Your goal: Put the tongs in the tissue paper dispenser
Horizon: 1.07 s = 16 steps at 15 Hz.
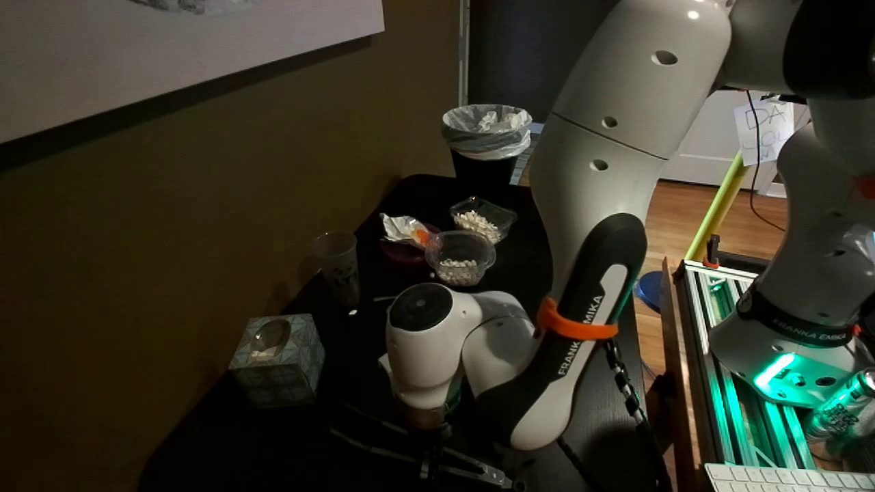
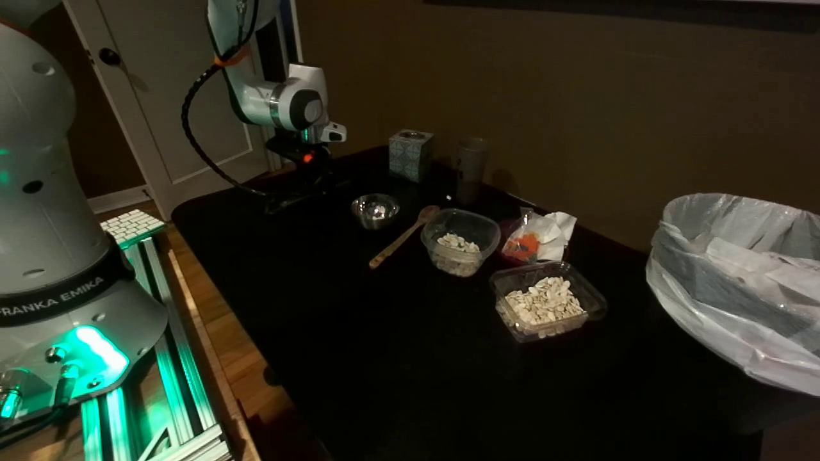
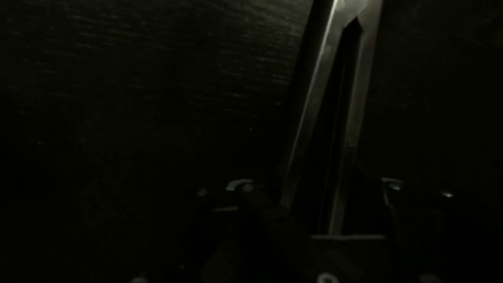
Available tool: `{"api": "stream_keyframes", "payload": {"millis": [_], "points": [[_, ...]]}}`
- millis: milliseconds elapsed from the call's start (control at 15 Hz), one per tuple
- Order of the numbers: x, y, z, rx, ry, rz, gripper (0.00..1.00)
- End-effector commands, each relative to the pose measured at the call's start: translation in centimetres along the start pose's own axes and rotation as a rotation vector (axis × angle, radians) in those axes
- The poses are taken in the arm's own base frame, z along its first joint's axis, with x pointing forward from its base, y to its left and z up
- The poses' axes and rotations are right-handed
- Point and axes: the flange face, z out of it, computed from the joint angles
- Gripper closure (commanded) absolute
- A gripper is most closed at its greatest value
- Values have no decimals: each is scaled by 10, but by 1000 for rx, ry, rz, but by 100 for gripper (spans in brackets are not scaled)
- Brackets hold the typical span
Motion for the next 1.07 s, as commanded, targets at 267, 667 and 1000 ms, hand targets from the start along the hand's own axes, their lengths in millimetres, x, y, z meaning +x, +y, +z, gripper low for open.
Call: {"api": "stream_keyframes", "payload": {"millis": [267,667,1000], "points": [[-8,-17,-21,19,-48,-151,91],[-5,-26,-85,-49,-215,-343,91],[12,-29,-127,-93,-251,-335,66]]}}
